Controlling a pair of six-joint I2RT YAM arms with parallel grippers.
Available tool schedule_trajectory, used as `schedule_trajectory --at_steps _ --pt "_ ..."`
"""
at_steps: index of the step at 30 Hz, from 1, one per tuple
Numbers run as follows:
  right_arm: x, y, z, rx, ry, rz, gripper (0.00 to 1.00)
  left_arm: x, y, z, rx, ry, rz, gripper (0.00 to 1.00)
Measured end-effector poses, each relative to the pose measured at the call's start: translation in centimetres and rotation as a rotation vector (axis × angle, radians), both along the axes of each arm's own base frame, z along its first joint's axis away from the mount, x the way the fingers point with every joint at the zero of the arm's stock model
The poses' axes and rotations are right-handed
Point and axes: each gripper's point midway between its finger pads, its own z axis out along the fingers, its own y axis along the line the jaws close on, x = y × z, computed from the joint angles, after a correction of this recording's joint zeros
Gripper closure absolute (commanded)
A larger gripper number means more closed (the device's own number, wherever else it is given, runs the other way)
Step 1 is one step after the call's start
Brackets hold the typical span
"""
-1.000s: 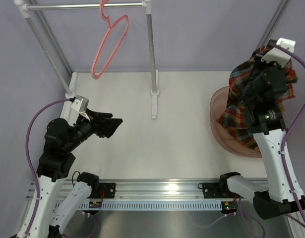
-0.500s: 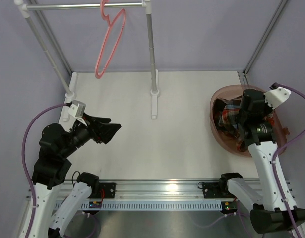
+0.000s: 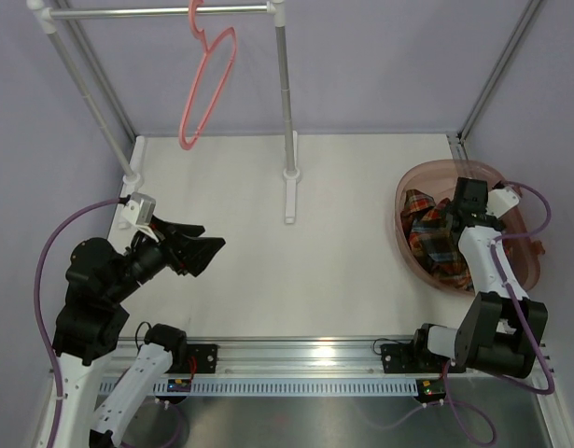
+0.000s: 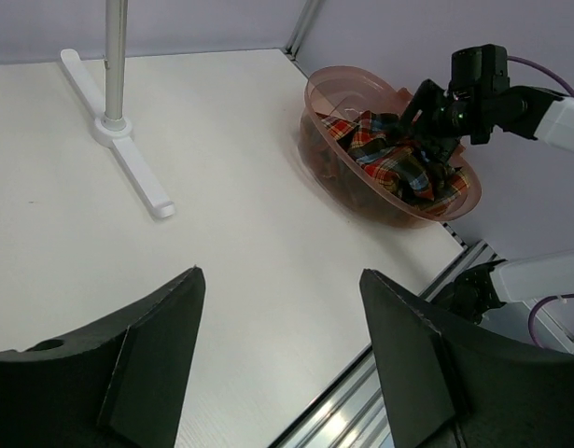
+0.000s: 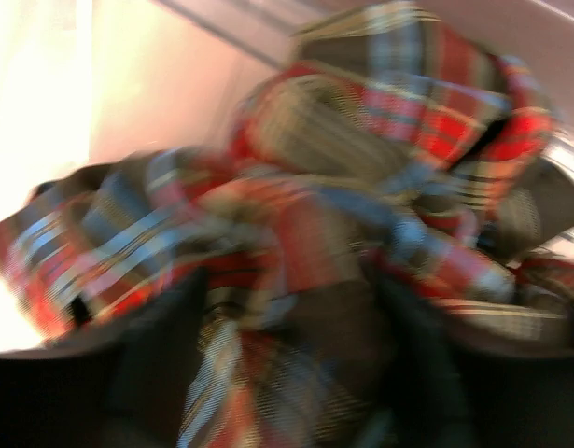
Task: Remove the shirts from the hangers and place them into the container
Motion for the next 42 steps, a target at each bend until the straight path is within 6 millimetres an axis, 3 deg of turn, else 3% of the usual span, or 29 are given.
schedule_trajectory --at_steps 2,6,7,10,12,14,16,18,20,21,25,29,35,42 --pt "0.6 0.5 0.7 0.01 -0.035 0.035 0.01 0.0 0.0 0.0 0.0 -0.001 0.0 0.25" --pt "0.4 1.2 4.1 -0.023 -0.102 0.096 0.01 0.1 0.0 -0.2 0.0 0.0 0.001 0.21" --pt "0.5 1.4 5.9 -0.04 -0.138 0.116 0.0 0.3 -0.1 -0.3 -0.001 -0.001 0.002 0.02" --pt "1.3 3.7 13.4 -0.074 -0.309 0.239 0.01 1.0 -0.3 -1.4 -0.003 0.023 0.004 0.01" --pt "1.7 7.1 19.6 -0.079 -0.459 0.386 0.01 1.7 -0.5 -2.3 -0.004 0.046 0.009 0.01" --pt "1.5 11.8 25.0 -0.065 -0.59 0.567 0.01 2.5 -0.5 -3.4 0.001 0.069 0.026 0.01" --pt "0.7 17.3 28.4 -0.02 -0.674 0.782 0.0 3.1 -0.3 -4.4 0.009 0.091 0.049 0.01" --pt "-0.4 22.1 29.8 0.029 -0.704 0.966 0.0 3.7 -0.3 -5.0 0.018 0.104 0.067 0.01" --pt "-1.0 25.6 29.4 0.069 -0.686 1.103 0.0 4.4 -0.7 -5.5 0.025 0.111 0.077 0.01" --pt "-0.8 27.9 27.9 0.098 -0.637 1.174 0.01 4.9 -1.1 -5.9 0.034 0.118 0.083 0.01" --pt "-0.7 33.3 21.1 0.202 -0.458 1.344 0.01 7.2 -2.7 -7.9 0.082 0.158 0.104 0.01" --pt "-1.7 35.5 14.2 0.28 -0.286 1.416 0.01 9.1 -3.4 -10.6 0.14 0.19 0.164 0.01" --pt "-1.7 38.0 9.9 0.303 -0.199 1.474 0.01 10.4 -4.1 -12.3 0.217 0.1 0.241 0.01" --pt "-2.1 39.2 3.2 0.309 -0.083 1.489 0.0 10.6 -4.1 -17.5 0.343 0.053 0.297 0.01"
